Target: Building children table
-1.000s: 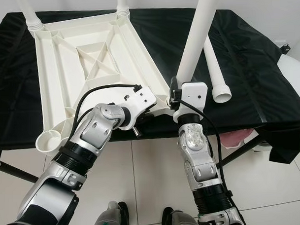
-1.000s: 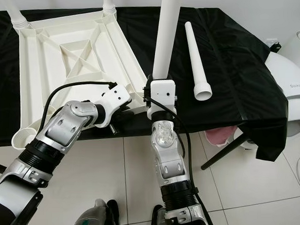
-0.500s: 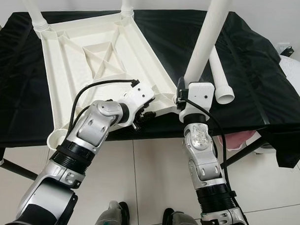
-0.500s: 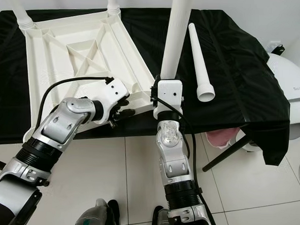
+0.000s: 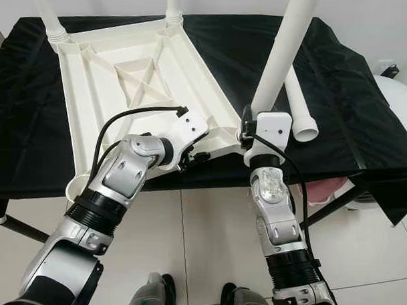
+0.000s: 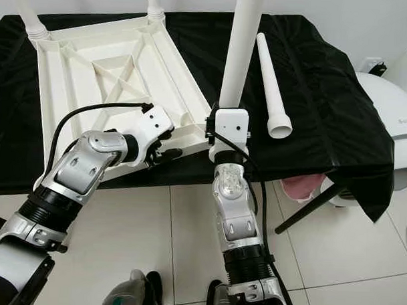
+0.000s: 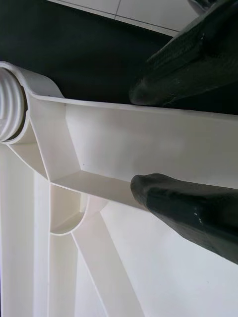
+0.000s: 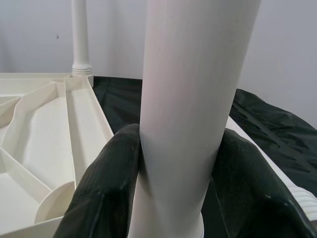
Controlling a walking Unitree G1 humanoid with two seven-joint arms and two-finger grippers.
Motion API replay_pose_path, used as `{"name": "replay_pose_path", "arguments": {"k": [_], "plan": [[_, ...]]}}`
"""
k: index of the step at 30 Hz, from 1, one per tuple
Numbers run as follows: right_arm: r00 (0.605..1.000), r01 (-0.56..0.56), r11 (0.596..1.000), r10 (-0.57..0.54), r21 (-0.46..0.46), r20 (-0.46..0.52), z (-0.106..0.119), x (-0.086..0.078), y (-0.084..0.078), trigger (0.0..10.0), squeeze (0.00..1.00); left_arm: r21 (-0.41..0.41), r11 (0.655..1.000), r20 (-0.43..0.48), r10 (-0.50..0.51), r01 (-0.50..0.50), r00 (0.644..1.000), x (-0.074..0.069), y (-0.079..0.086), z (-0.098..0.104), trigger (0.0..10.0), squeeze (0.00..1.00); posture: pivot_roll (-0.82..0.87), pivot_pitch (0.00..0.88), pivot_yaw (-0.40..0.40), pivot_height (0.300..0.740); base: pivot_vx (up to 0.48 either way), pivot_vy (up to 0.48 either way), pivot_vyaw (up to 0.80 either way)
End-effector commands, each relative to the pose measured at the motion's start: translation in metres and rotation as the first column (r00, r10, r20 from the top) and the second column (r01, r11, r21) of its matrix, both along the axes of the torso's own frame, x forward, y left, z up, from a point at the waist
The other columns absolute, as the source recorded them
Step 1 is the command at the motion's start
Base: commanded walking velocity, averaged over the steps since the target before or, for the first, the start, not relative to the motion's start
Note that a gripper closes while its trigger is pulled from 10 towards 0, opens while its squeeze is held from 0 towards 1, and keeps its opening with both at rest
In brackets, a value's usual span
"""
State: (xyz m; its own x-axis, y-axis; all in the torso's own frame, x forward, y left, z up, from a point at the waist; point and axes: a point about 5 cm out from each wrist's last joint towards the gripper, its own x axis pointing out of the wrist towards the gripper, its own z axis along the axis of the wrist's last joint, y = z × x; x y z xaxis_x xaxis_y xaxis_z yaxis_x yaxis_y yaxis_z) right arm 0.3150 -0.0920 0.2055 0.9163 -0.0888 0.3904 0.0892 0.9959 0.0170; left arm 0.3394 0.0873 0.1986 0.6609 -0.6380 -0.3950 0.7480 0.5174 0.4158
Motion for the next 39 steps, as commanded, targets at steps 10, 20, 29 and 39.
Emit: {"name": "replay_pose_path", "arguments": {"k": [10, 20, 29, 39], "plan": [[0.992, 0.122, 0.991, -0.12, 0.047, -0.046, -0.001, 0.012, -0.035, 10.0, 0.0, 0.029, 0.999, 0.052, 0.023, -0.024, 0.998, 0.002, 0.002, 0.005, 10.0, 0.0, -0.09, 0.167, 0.01, 0.74, 0.0, 0.0, 0.0], [0.994, 0.101, 0.993, -0.099, 0.055, -0.039, 0.003, 0.015, -0.039, 10.0, 0.0, 0.029, 0.999, 0.056, 0.017, -0.019, 0.998, 0.001, 0.001, 0.006, 10.0, 0.0, -0.09, 0.165, 0.011, 0.74, 0.0, 0.0, 0.0], [0.996, 0.085, 0.995, -0.084, 0.056, -0.008, 0.013, 0.019, -0.046, 10.0, 0.0, -0.076, 0.996, 0.07, -0.046, 0.051, 0.997, -0.004, 0.0, 0.033, 10.0, 0.0, -0.09, 0.168, 0.013, 0.74, 0.0, 0.0, 0.0], [0.998, 0.052, 0.998, -0.053, 0.046, 0.032, 0.023, 0.026, -0.063, 10.0, 0.0, -0.24, 0.968, 0.05, -0.068, 0.078, 0.996, -0.007, -0.016, 0.052, 10.0, 0.0, -0.08, 0.171, 0.009, 0.74, 0.0, 0.0, 0.0]]}}
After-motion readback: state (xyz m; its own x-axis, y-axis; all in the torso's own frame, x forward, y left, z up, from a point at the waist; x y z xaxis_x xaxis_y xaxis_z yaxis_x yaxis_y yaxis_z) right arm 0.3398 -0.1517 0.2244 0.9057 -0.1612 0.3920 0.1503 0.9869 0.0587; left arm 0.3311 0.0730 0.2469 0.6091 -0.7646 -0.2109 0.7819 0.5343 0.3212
